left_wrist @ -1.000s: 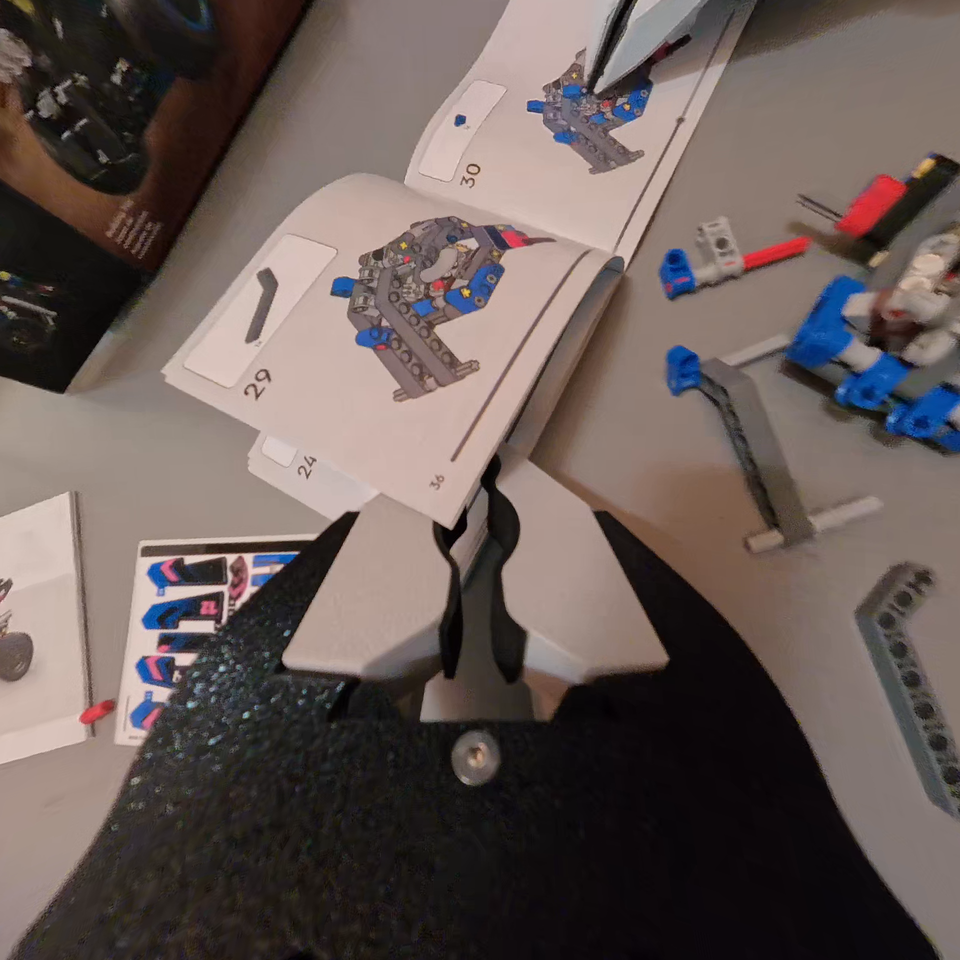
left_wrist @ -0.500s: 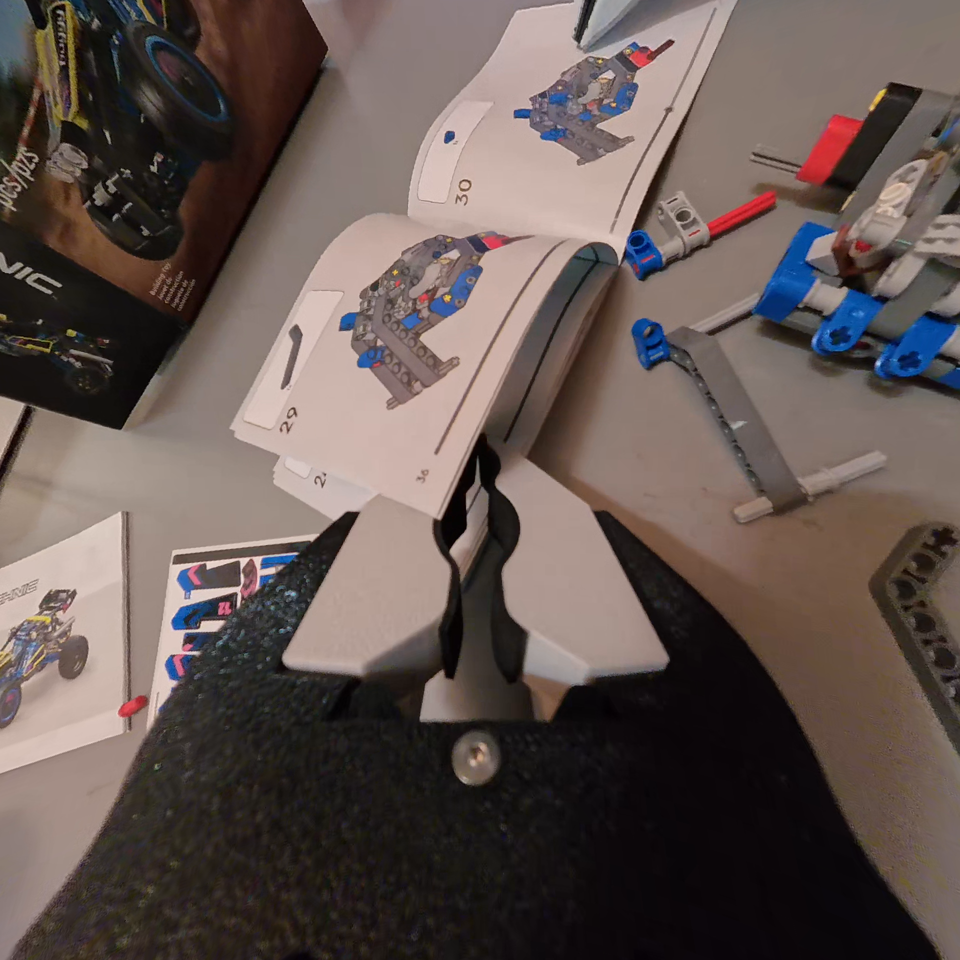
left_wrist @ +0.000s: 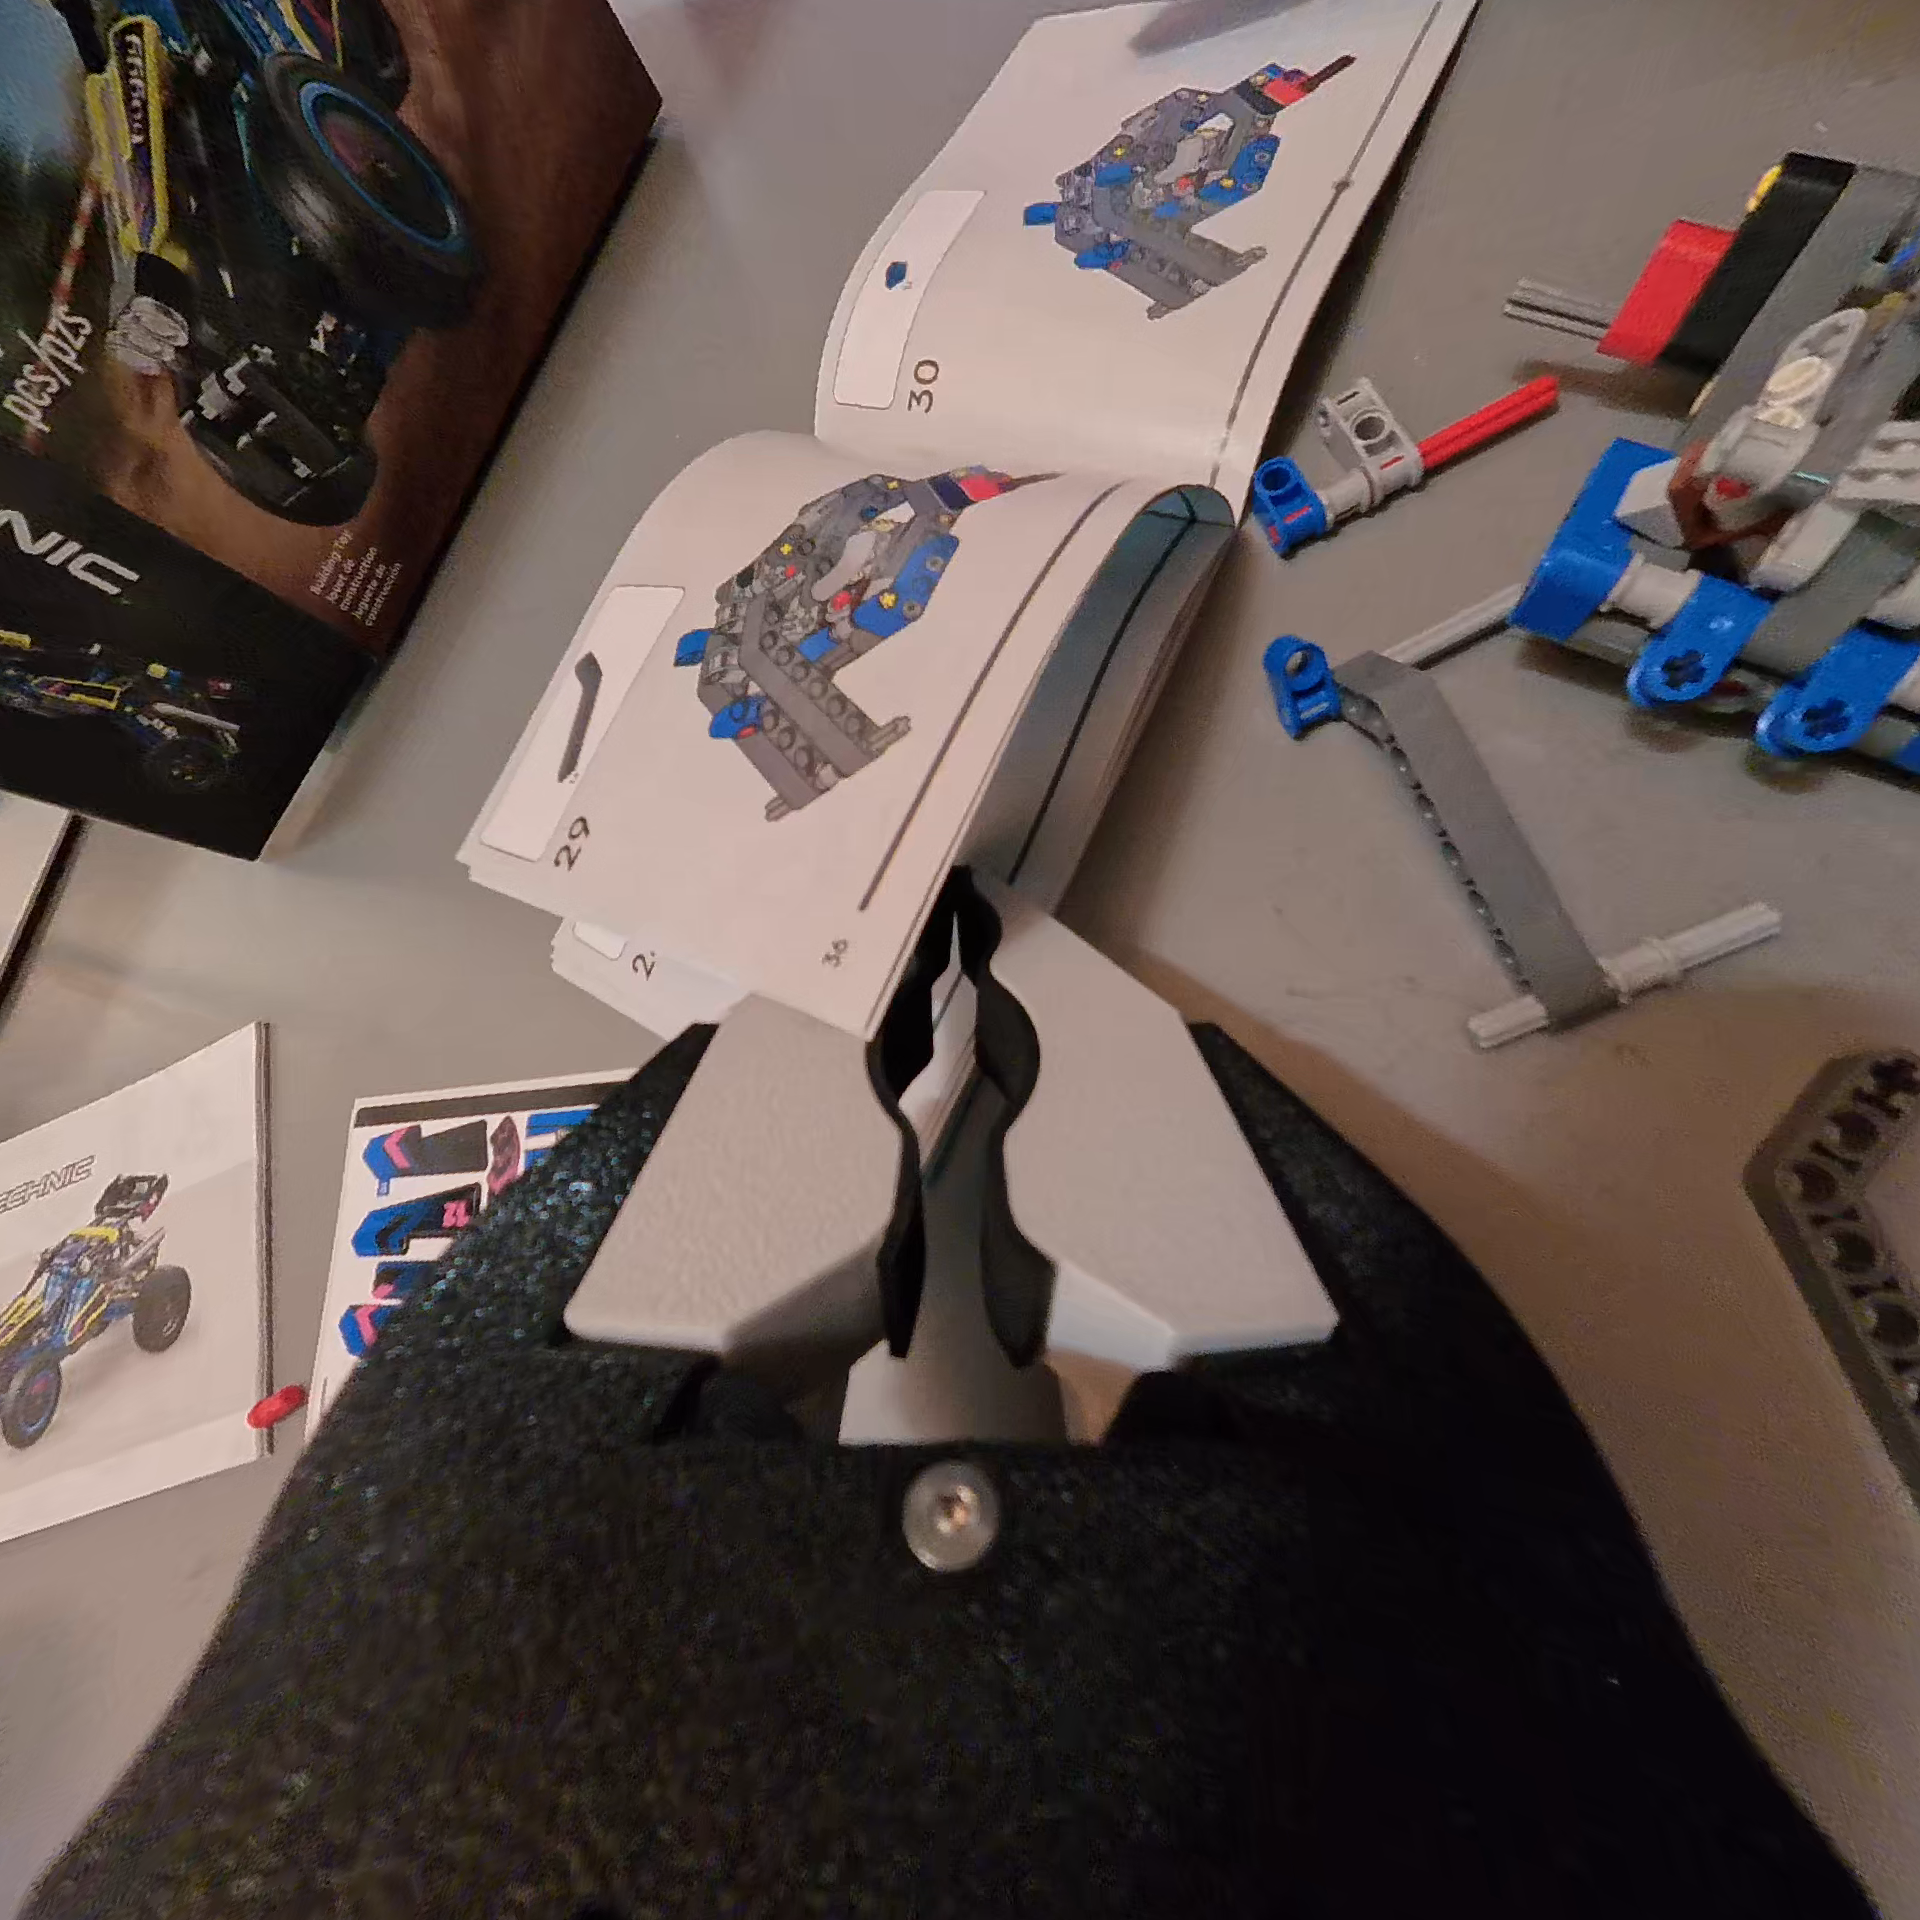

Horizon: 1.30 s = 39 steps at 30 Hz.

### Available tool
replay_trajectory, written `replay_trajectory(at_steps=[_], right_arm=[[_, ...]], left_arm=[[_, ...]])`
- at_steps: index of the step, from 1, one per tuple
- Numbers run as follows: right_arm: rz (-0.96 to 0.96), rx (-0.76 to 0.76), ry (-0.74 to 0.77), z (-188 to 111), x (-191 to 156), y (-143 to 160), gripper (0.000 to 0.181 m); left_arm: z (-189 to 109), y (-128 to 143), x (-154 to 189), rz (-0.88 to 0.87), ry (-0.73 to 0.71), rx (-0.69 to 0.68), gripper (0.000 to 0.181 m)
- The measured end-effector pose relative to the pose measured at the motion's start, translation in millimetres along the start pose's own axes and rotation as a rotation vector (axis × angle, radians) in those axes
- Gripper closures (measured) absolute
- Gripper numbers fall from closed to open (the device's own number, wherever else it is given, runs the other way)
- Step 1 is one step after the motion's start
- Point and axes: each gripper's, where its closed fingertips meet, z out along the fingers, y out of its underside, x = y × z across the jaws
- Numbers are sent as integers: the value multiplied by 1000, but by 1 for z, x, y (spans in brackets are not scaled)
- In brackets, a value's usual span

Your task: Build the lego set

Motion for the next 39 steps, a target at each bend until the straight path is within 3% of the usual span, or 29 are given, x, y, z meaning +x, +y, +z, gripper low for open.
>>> replay_trajectory(at_steps=[39], right_arm=[[-75,-16,102,4,12,3,181]], left_arm=[[0,-1,0,15,-10,1,181]])
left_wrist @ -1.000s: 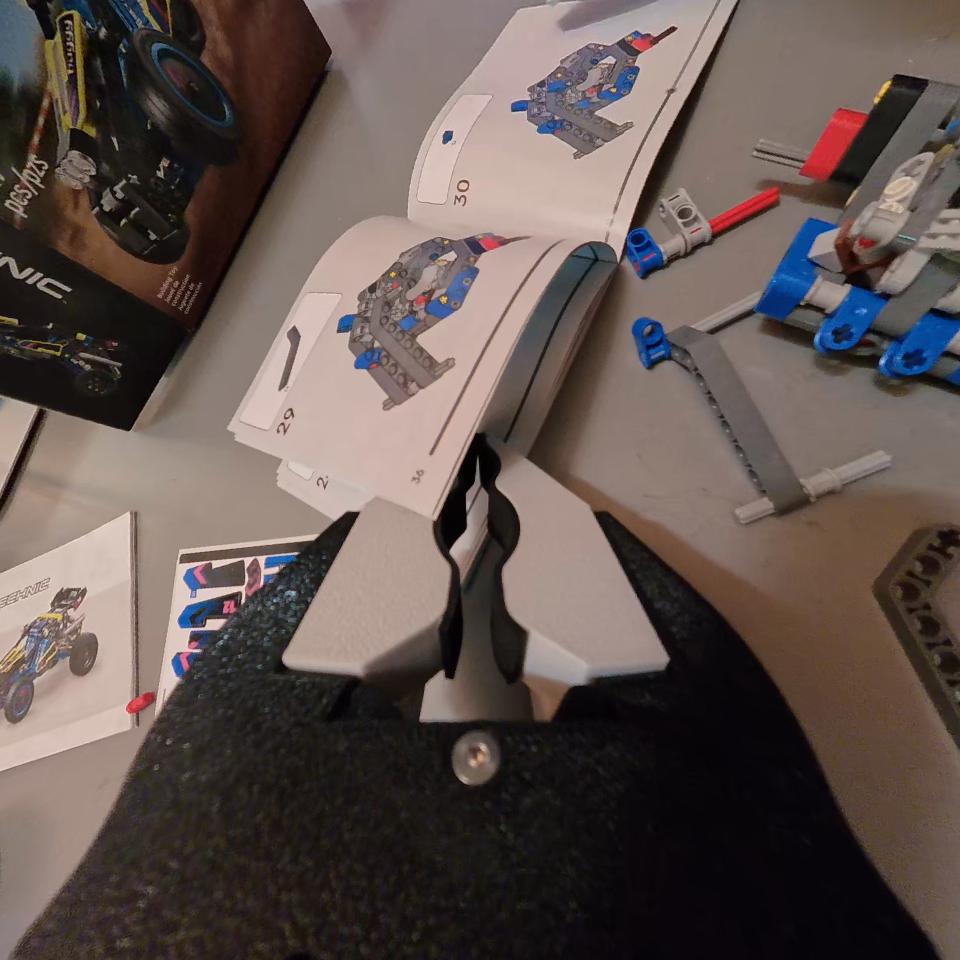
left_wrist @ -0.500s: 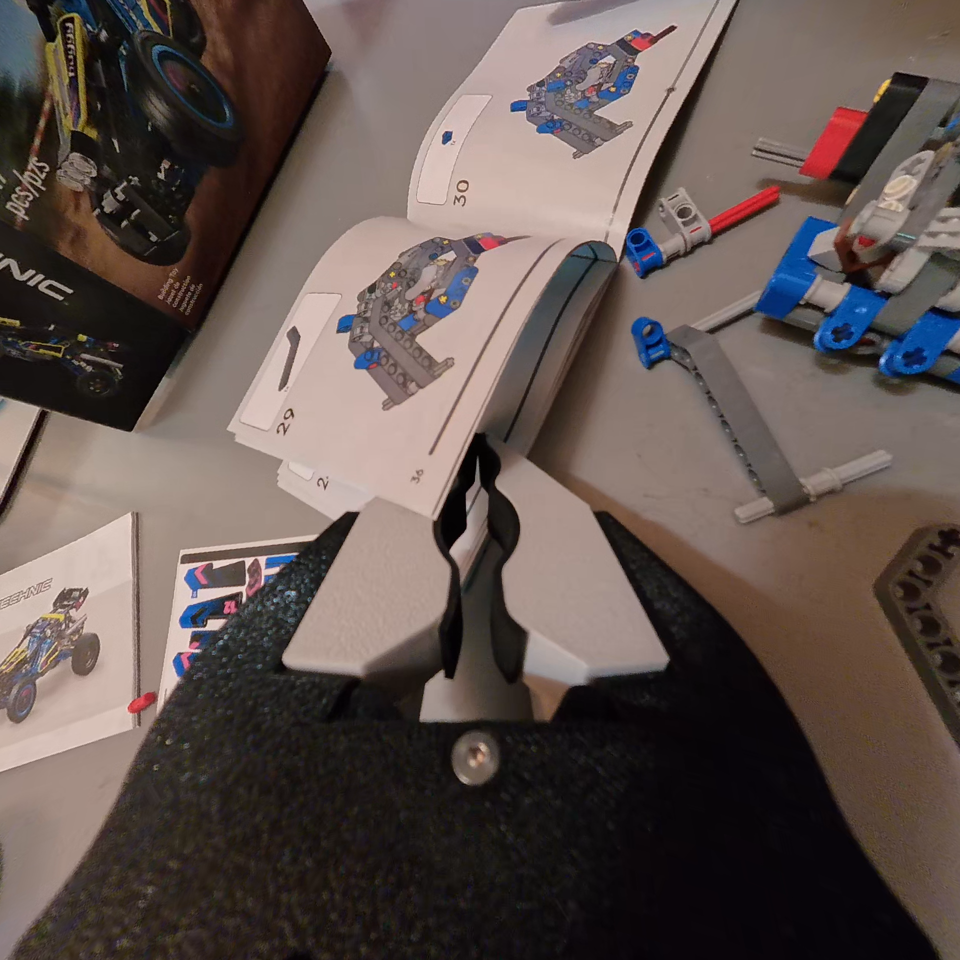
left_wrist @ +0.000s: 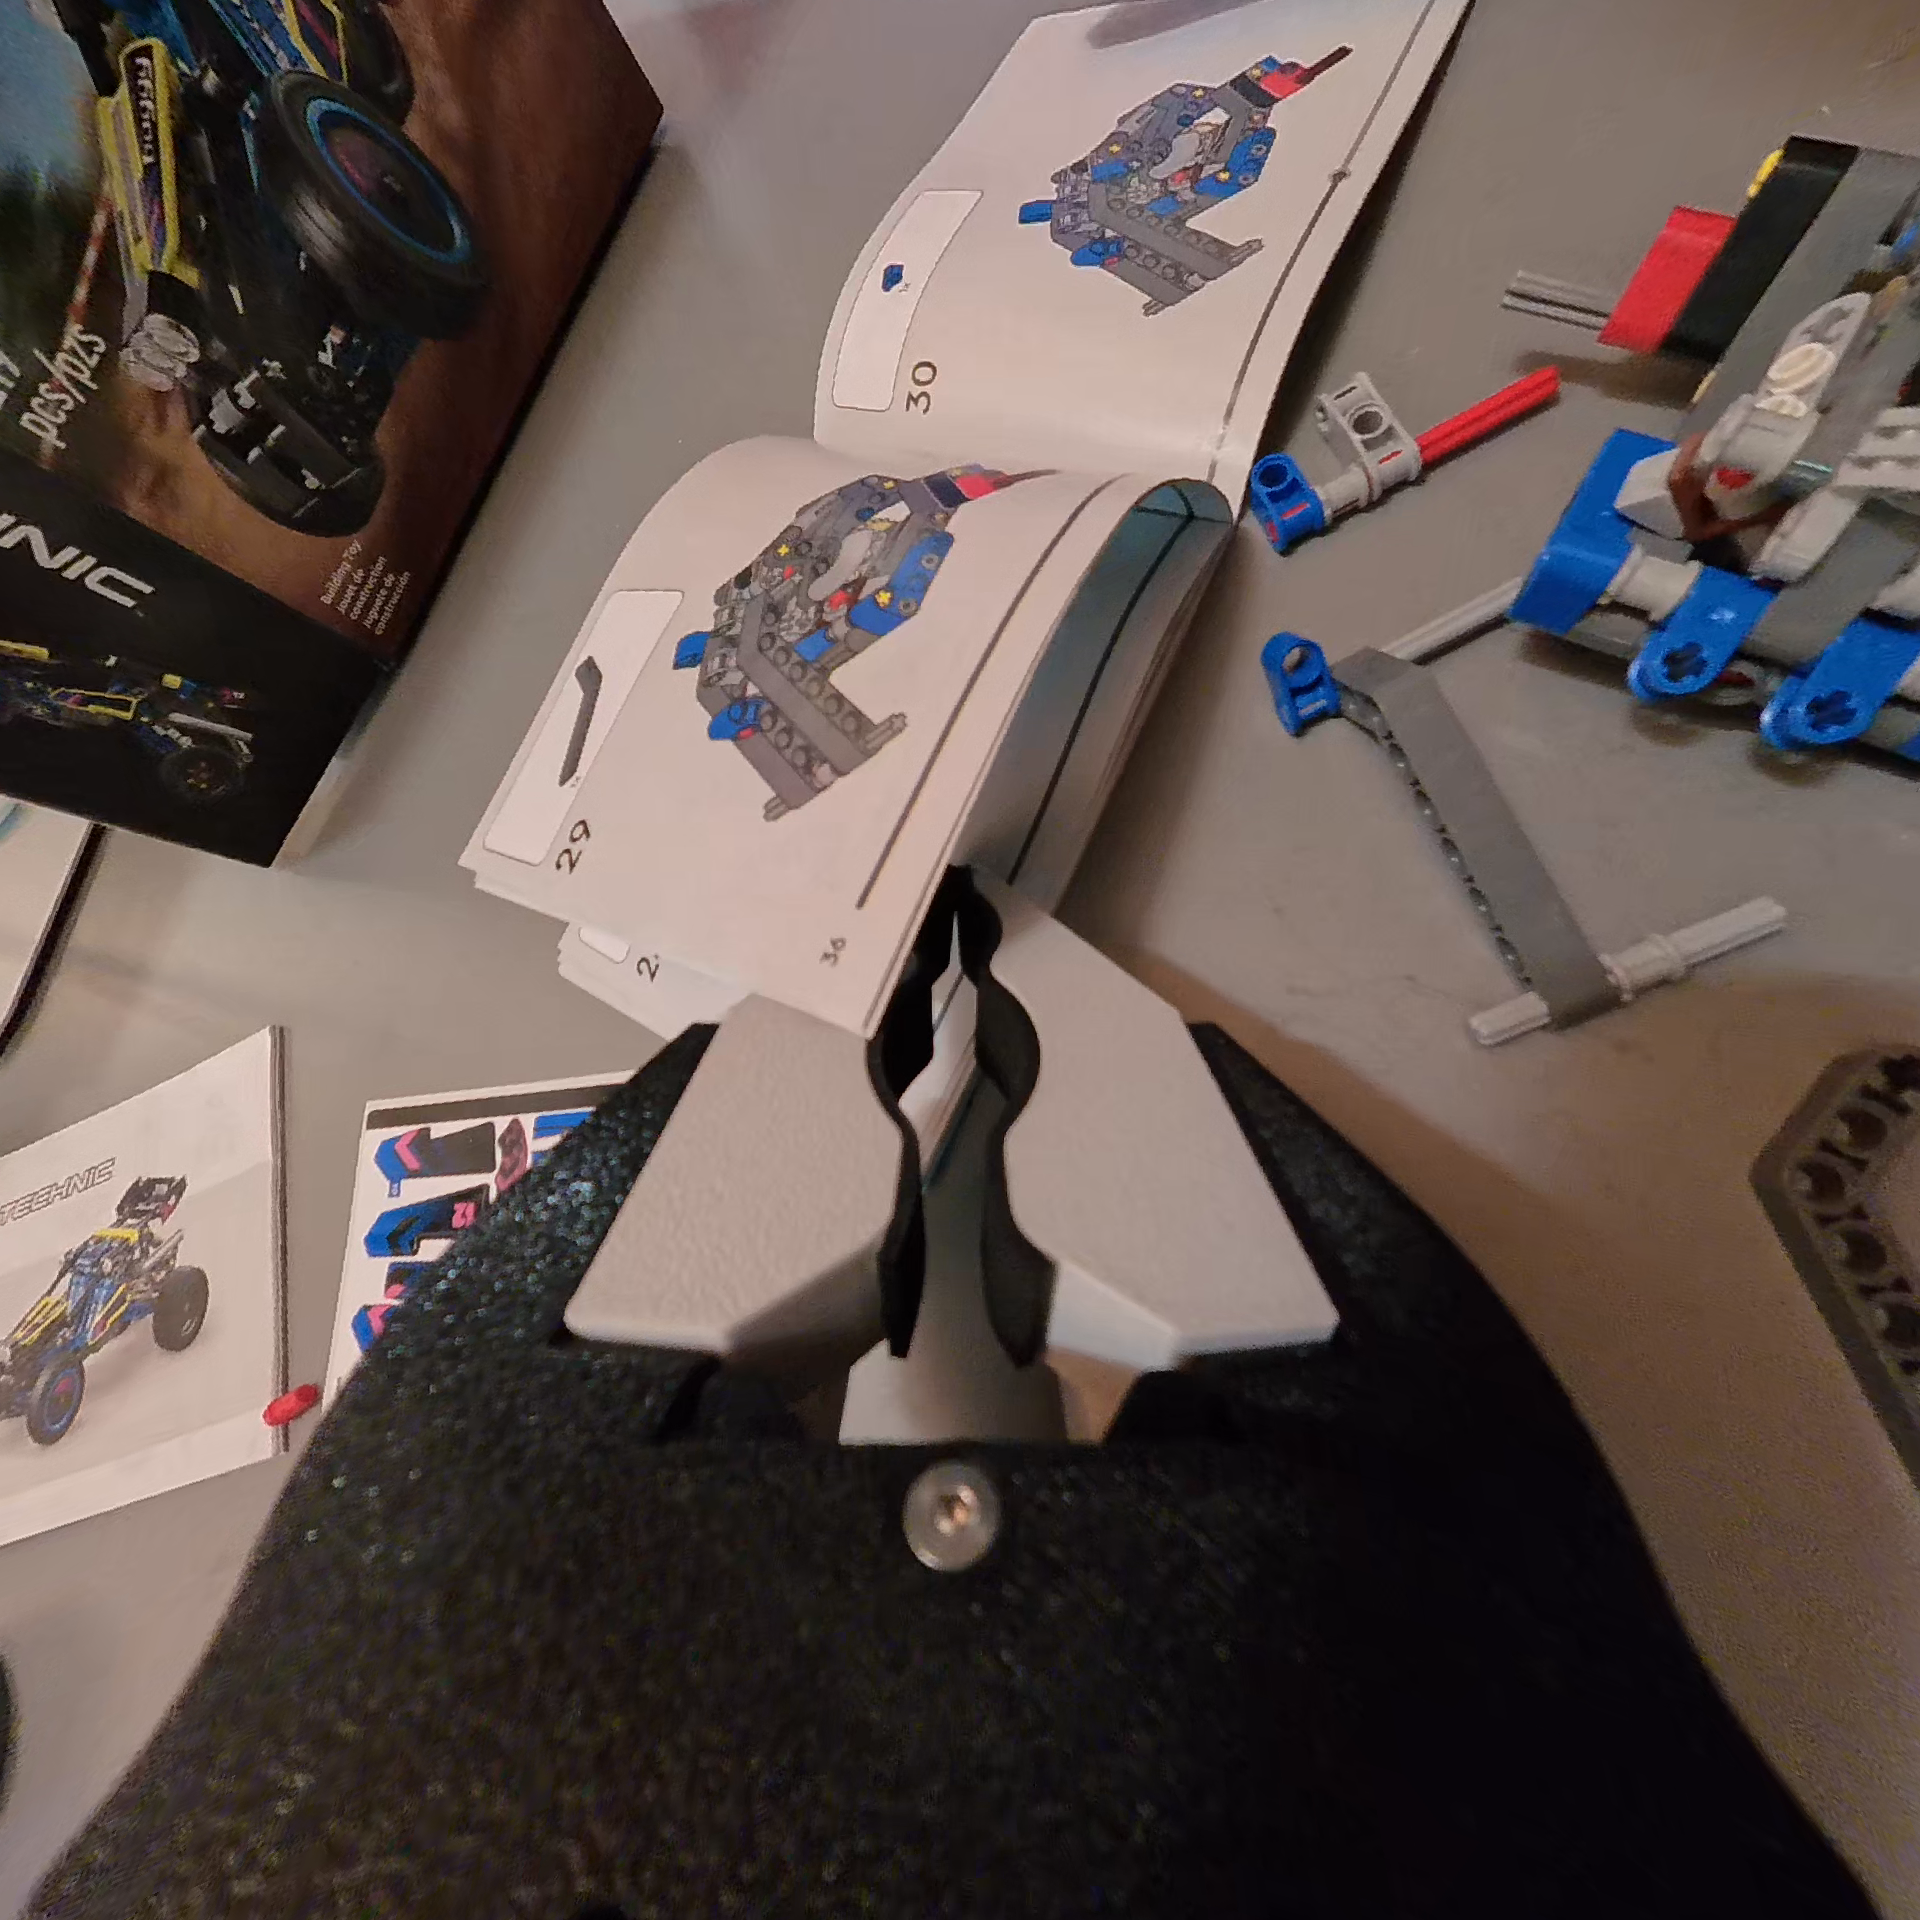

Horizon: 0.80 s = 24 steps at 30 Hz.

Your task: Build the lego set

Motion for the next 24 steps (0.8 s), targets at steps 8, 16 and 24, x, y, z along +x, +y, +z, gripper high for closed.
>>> replay_trajectory(at_steps=[8,16,24], right_arm=[[62,175,-113,-4,-17,-31,164],[4,416,-390,-6,-75,-119,140],[-72,370,-430,12,-96,-133,159]], left_arm=[[0,0,0,7,2,3,181],[3,-3,-1,71,-33,-5,181],[4,-5,-1,95,-51,-2,181]])
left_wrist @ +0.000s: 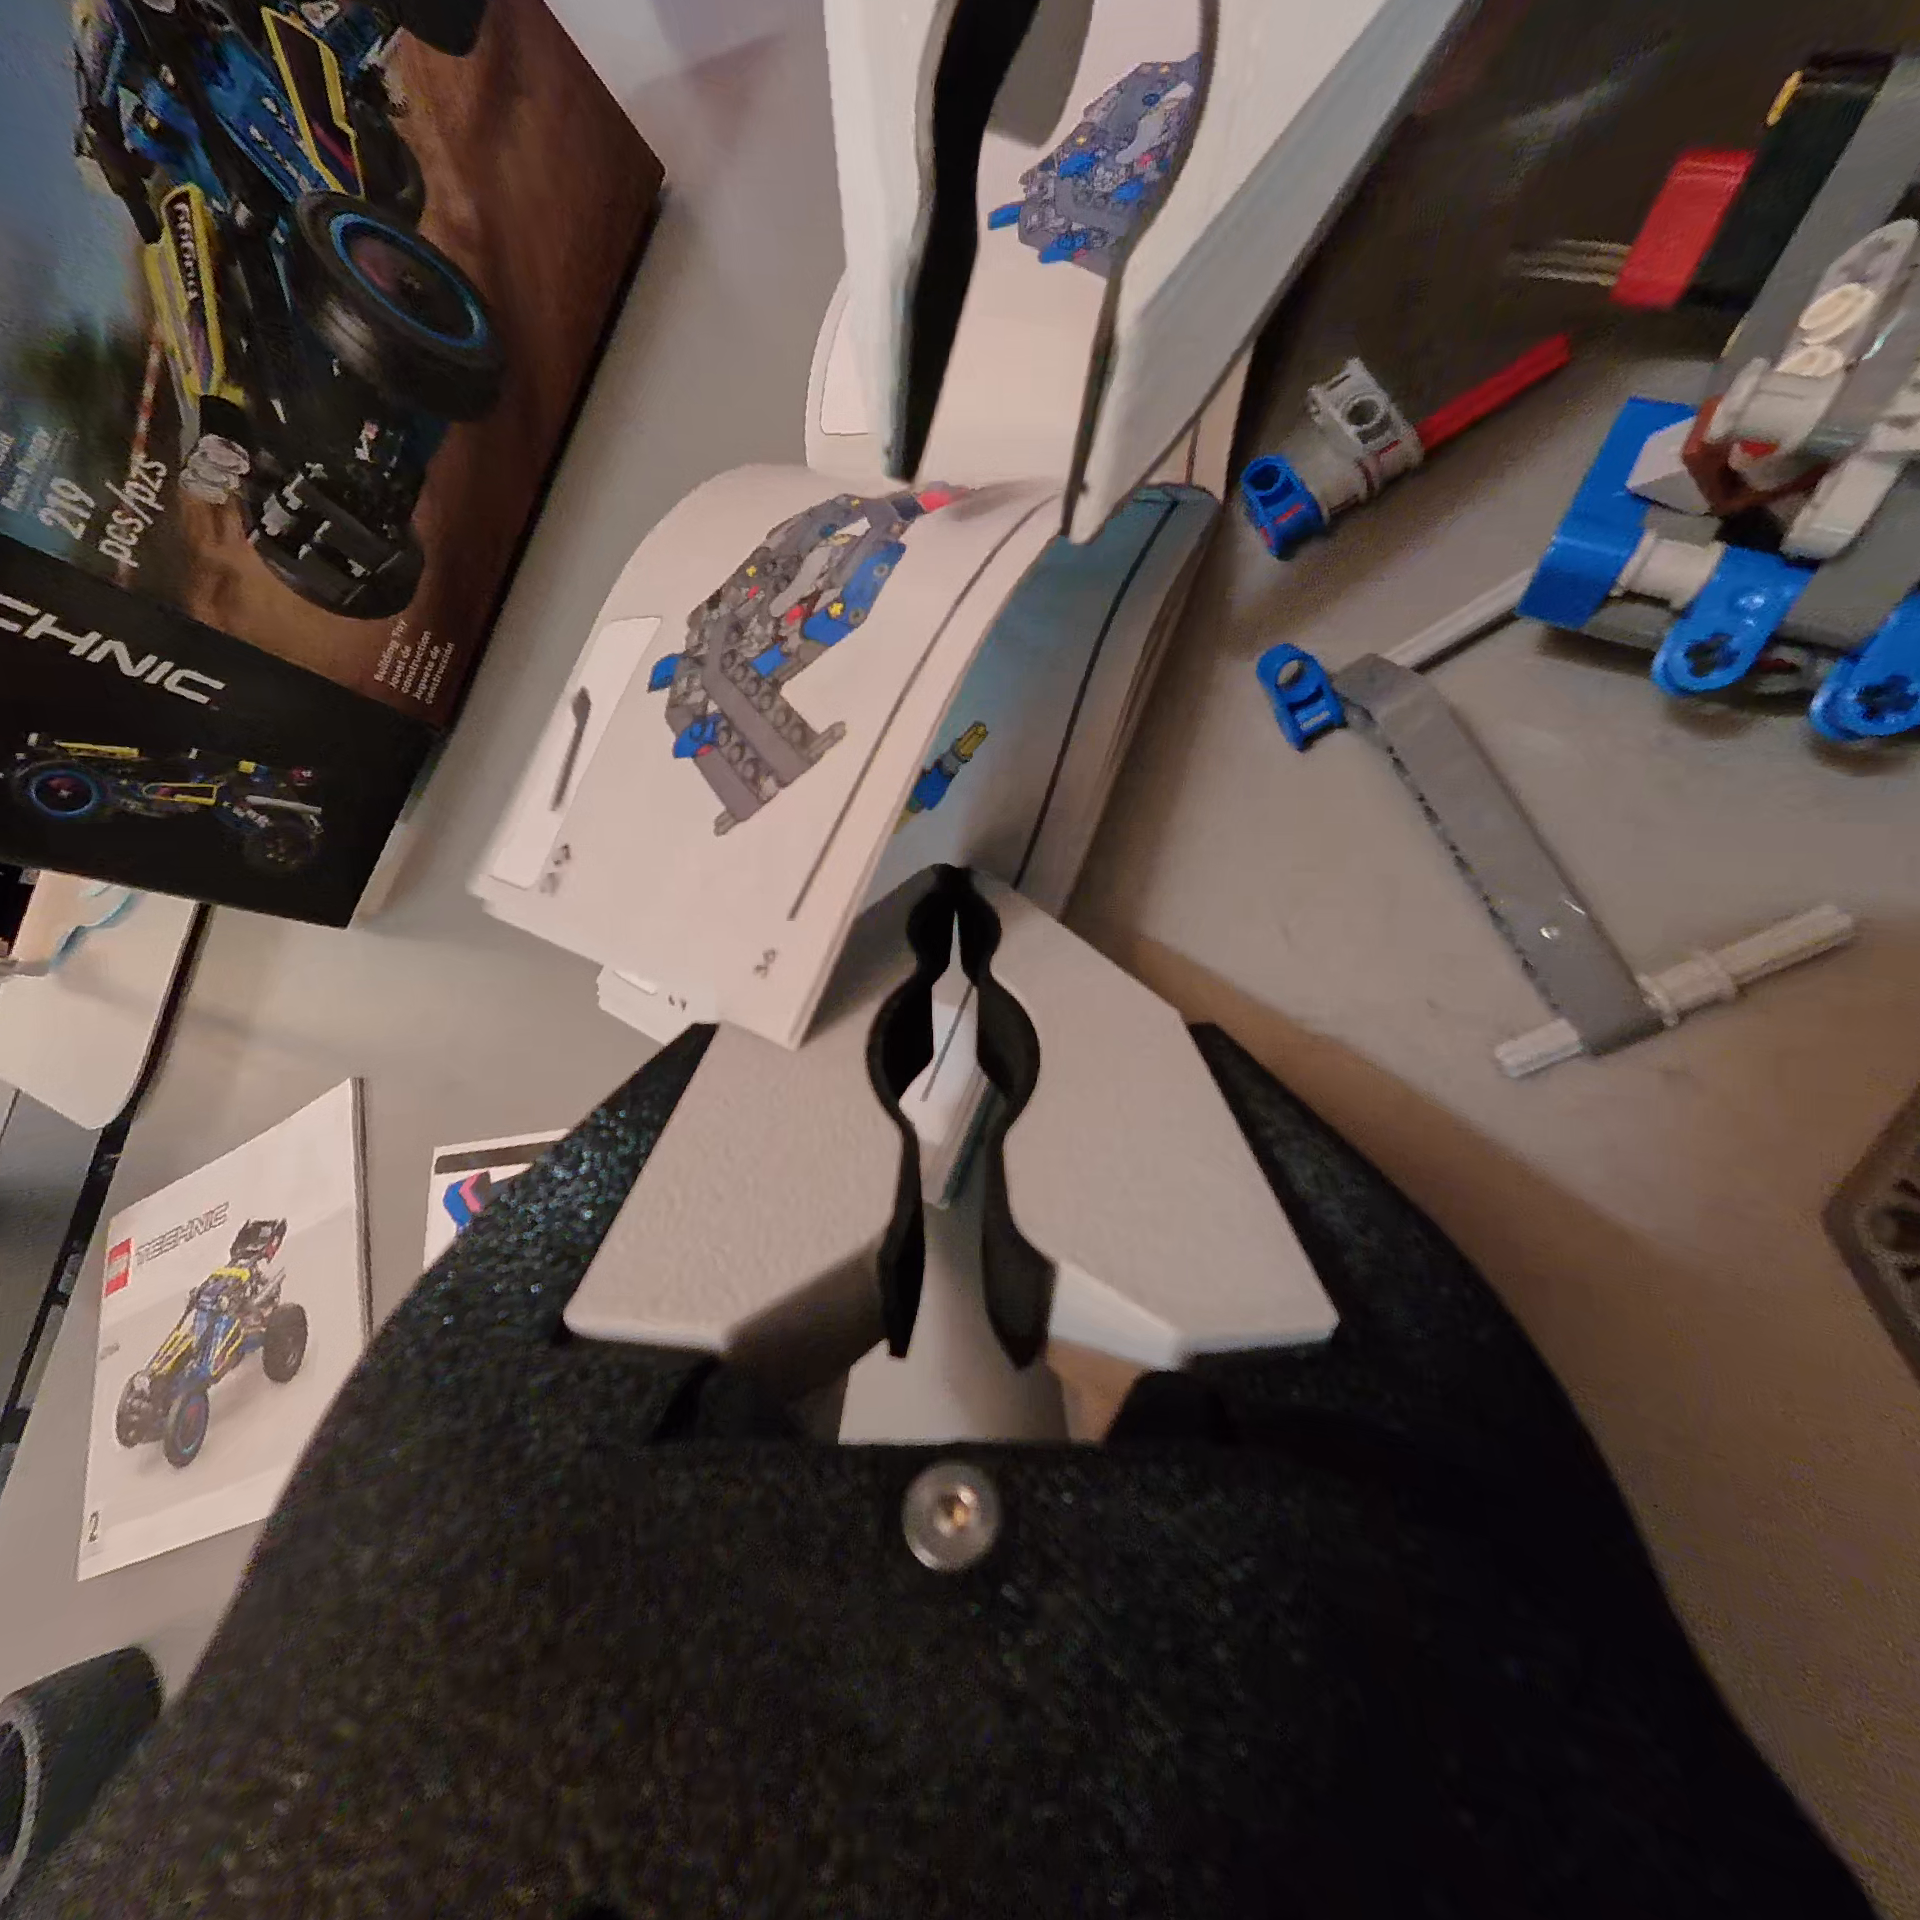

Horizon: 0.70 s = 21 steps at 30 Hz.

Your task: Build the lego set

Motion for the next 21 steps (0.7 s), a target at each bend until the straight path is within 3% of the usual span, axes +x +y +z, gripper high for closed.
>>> replay_trajectory(at_steps=[5,8,15,18,21], right_arm=[[-11,-12,-11,8,-2,-1,165],[-9,-17,-25,10,-5,0,180],[22,-15,-39,10,-6,5,181],[52,-2,-42,9,-4,6,181],[103,47,-51,5,-2,3,181]], left_arm=[[0,0,0,-2,-2,4,181],[0,0,0,3,-3,4,181],[-4,2,-2,-6,9,2,179],[-17,-13,7,-206,177,124,161],[-37,-38,-6,-477,287,327,149]])
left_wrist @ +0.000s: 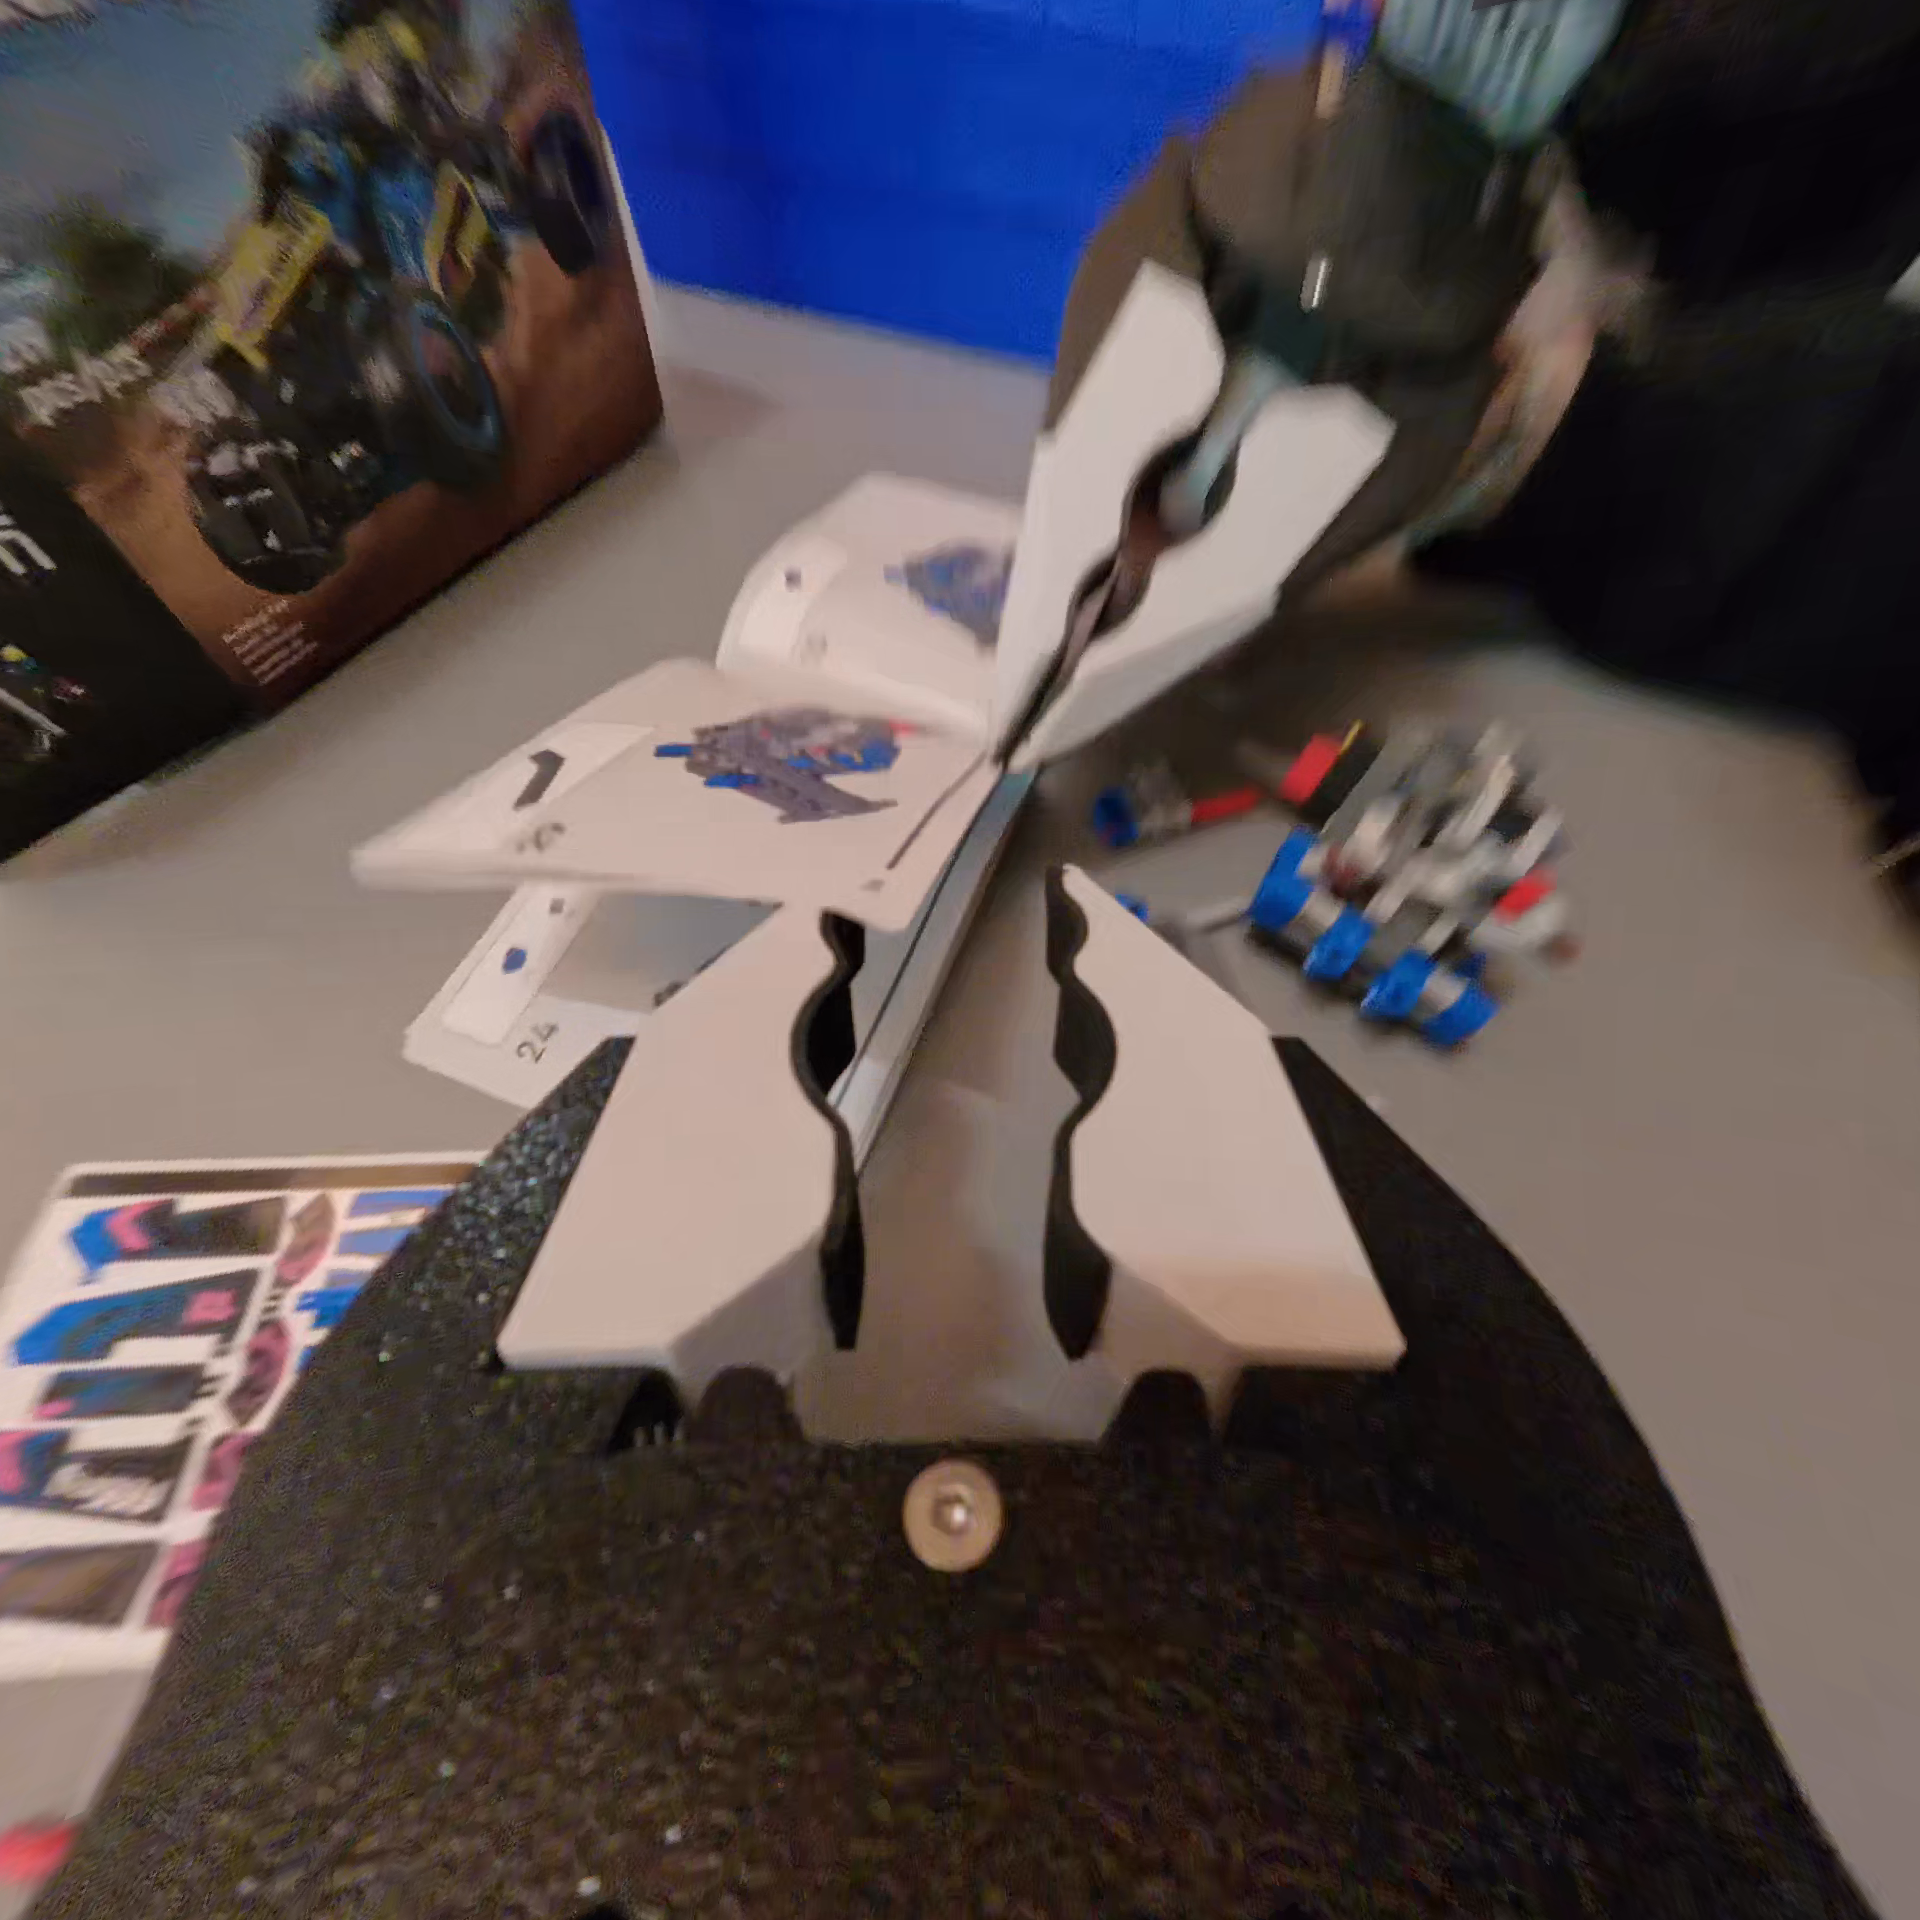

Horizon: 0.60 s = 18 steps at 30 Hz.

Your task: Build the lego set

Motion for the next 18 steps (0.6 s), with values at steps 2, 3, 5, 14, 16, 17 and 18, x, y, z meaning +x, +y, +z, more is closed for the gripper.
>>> replay_trajectory(at_steps=[2,3,5,14,16,17,18], right_arm=[[37,34,-9,-3,1,-3,181],[57,54,-18,-3,0,-5,181],[102,88,-33,-5,0,-10,181],[246,141,-33,-8,9,-17,181],[261,148,-38,-9,9,-17,181],[268,150,-43,-9,9,-18,181],[274,153,-55,-9,8,-18,181]], left_arm=[[-9,-21,1,-136,72,144,154],[-13,-28,-2,-186,83,195,157],[-13,-33,-6,-223,78,229,160],[10,-32,-4,-75,-34,170,175],[11,-33,-6,-72,-50,171,175],[11,-33,-7,-68,-64,171,177],[11,-33,-9,-61,-79,173,181]])
